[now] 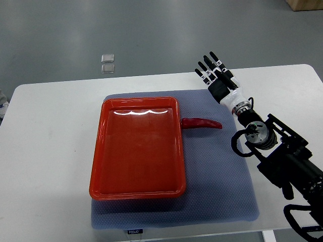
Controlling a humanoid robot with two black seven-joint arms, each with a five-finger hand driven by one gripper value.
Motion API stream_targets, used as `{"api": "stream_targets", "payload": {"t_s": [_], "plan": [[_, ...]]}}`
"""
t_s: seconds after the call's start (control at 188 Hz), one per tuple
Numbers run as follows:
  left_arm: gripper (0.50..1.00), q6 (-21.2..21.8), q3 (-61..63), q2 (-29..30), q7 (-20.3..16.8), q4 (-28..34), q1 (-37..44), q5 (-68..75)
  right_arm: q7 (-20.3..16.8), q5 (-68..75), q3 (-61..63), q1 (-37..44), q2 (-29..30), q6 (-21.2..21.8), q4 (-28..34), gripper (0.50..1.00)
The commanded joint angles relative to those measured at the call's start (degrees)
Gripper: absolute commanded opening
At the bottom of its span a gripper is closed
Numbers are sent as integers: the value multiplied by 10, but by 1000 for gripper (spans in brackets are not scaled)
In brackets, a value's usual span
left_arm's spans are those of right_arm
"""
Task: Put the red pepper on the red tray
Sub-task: 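Move the right hand forward and over the red pepper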
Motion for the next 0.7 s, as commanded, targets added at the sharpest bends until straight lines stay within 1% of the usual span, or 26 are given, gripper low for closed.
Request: {"api": "stream_targets", "payload": {"t_s": [0.0, 0.287, 0.388, 0.441, 0.446, 0.499, 0.547, 0.552, 0.696], "plan": [[1000, 0, -1, 0, 0, 0, -1, 0, 0, 0, 0, 0, 0, 0, 0, 911], [1000, 1, -1, 0, 0, 0, -1, 0, -1, -2, -27, 4, 0, 0, 2, 911], [1000, 3, 0, 0, -1, 0, -1, 0, -5, -25, -61, 33, 0, -4, 4, 911], [1000, 3, 0, 0, -1, 0, -1, 0, -5, -25, -62, 33, 0, -4, 4, 911], [1000, 3, -1, 0, -2, 0, -2, 0, -15, -54, -96, 50, -17, -8, 4, 911], [1000, 3, 0, 0, -2, 0, -2, 0, -23, -93, -139, 76, -38, -8, 8, 911], [1000, 3, 0, 0, -2, 0, -2, 0, -23, -93, -139, 76, -38, -8, 8, 911], [1000, 4, 0, 0, -2, 0, -2, 0, -27, -136, -183, 110, -64, -5, 10, 911], [1000, 4, 0, 0, -3, 0, -3, 0, -48, -278, -337, 209, -138, 10, 19, 911]]}}
